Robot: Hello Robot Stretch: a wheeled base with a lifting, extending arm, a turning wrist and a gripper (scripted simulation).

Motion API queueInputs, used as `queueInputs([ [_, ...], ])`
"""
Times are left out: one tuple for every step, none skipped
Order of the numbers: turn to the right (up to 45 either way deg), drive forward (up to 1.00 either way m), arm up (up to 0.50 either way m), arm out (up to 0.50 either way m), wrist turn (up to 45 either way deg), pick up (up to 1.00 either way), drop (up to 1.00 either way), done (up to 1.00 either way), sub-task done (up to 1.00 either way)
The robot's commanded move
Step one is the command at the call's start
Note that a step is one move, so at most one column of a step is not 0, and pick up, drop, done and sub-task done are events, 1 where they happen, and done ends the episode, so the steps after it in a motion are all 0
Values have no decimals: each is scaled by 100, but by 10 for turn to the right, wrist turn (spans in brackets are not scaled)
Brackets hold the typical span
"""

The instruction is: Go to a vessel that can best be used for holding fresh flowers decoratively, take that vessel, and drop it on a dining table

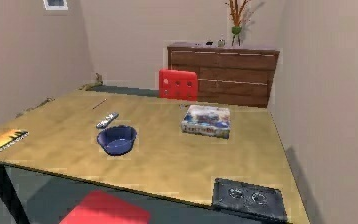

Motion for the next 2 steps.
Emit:
queueInputs([
  [0,25,0,0,0,0,0,0,0],
  [-450,0,0,0,0,0,0,0,0],
])
